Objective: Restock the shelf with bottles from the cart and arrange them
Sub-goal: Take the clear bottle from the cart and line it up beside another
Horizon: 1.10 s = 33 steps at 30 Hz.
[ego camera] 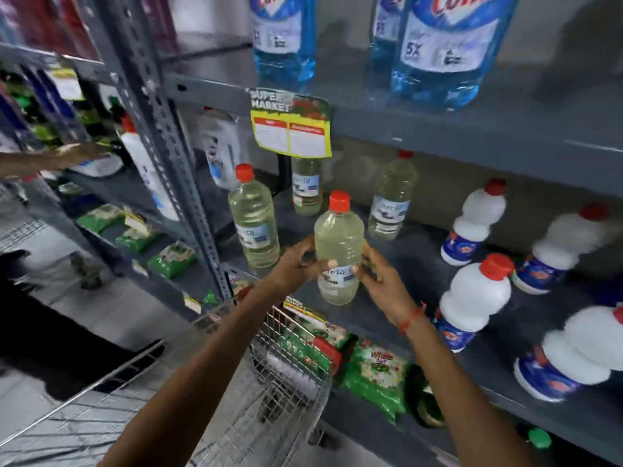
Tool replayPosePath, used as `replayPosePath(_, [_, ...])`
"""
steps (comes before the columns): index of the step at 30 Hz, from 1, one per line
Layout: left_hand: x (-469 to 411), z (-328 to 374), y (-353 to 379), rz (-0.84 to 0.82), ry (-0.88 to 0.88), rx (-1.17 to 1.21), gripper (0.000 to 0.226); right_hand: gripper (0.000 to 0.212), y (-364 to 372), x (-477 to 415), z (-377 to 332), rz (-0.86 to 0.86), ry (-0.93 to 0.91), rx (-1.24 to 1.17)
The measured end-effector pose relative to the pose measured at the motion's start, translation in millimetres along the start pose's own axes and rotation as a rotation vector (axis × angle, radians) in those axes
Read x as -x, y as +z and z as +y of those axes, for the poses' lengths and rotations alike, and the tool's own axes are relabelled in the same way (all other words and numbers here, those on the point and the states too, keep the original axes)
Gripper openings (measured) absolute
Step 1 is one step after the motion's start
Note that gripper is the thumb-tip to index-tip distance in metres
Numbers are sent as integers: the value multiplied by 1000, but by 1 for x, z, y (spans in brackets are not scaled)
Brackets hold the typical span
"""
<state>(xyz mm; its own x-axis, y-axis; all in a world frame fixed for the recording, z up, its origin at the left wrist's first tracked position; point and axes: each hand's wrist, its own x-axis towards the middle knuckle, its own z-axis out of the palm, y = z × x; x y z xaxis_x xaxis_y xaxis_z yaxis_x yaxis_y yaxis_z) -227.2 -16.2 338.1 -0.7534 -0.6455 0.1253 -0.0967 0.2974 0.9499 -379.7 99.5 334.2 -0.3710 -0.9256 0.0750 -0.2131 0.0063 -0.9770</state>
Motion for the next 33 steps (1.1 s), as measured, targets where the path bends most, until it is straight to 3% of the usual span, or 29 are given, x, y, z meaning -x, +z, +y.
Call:
replayPosePath(8, [-26,-3,1,-94,-104,16,35,58,-4,-8,21,72,-6,-52])
replayPosePath(11, [-26,-12,2,-97,-85,34,50,66,-3,-6,31,83,0,-9])
replayPosePath(13, [-17,-30,-1,50,-110,3,62,82,4,-6,42,112,58,28])
replayPosePath(15, [-1,-57,-6,413,-153,-47,51,94,20,-8,52,191,151,21])
replayPosePath(17, [14,-78,-14,739,-279,-81,53,95,39,-11,60,305,199,62])
replayPosePath(19, [17,-94,-26,861,-335,-126,74,90,56,-14,65,403,178,77])
replayPosePath(23, [-5,-109,-54,713,-335,-101,118,76,73,-17,72,603,199,151])
replayPosePath(28, [-24,-122,-73,602,-297,-99,78,74,76,-8,79,706,234,191])
replayPosePath(33, [-26,-131,-76,609,-264,-155,81,75,74,-7,79,703,229,233])
